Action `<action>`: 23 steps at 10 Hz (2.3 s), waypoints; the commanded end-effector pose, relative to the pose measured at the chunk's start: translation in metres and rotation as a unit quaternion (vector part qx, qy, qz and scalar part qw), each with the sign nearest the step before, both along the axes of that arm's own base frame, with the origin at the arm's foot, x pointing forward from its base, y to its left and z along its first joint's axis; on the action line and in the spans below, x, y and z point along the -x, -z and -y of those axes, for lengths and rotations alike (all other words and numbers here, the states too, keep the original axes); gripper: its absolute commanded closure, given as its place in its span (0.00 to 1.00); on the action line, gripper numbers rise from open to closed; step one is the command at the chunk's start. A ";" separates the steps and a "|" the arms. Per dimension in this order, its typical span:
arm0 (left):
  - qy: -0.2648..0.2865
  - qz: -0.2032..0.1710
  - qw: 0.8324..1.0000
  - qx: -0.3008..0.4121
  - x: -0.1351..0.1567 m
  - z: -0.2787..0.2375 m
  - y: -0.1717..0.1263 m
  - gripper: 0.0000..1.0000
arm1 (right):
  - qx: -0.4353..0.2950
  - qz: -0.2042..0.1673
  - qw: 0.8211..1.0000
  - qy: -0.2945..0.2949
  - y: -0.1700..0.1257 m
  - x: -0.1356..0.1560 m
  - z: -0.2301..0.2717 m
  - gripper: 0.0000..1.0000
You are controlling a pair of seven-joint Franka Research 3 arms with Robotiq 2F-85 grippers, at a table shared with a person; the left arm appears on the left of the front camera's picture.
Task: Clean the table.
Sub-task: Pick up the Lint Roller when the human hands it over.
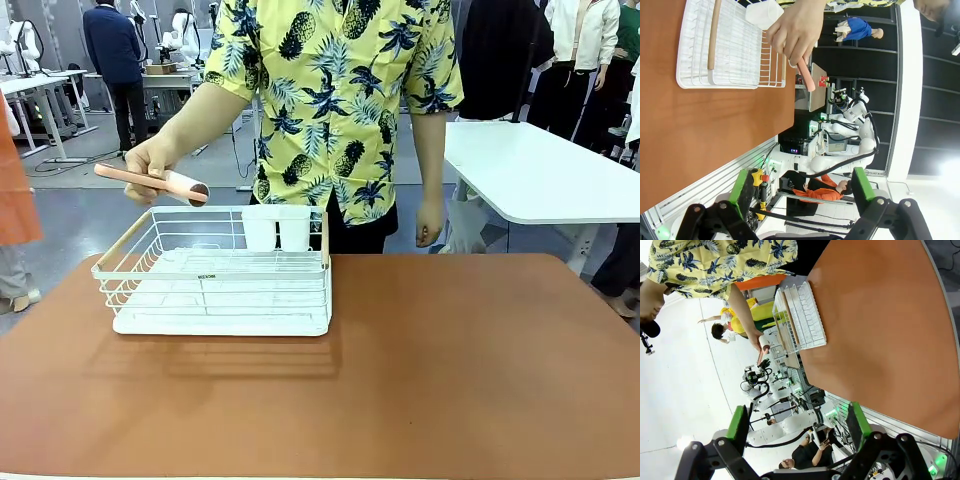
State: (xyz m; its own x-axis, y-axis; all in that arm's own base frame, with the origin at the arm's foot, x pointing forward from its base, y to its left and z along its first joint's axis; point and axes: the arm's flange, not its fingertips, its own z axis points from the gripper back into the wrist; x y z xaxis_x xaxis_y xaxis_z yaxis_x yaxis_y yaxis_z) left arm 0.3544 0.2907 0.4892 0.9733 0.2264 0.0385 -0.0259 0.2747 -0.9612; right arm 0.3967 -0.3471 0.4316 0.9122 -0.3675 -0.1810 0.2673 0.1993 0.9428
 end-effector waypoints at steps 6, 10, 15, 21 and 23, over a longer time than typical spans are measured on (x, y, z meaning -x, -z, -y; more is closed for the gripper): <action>-0.001 0.001 1.000 0.000 0.001 -0.001 -0.001 0.00 | 0.001 0.001 1.000 -0.001 -0.002 0.000 -0.001 0.00; 0.000 0.000 1.000 0.000 0.000 0.000 0.000 0.00 | 0.001 0.001 1.000 -0.001 -0.002 0.000 -0.001 0.00; -0.166 -0.096 0.981 -0.030 0.049 0.077 -0.052 0.00 | 0.001 0.001 1.000 -0.001 -0.002 0.000 -0.001 0.00; -0.220 -0.144 0.960 -0.092 0.067 0.171 -0.057 0.00 | 0.001 0.001 1.000 -0.001 -0.002 0.000 -0.001 0.00; -0.252 -0.131 0.955 -0.089 0.066 0.195 -0.039 0.00 | 0.001 0.001 1.000 -0.001 -0.002 0.000 -0.001 0.00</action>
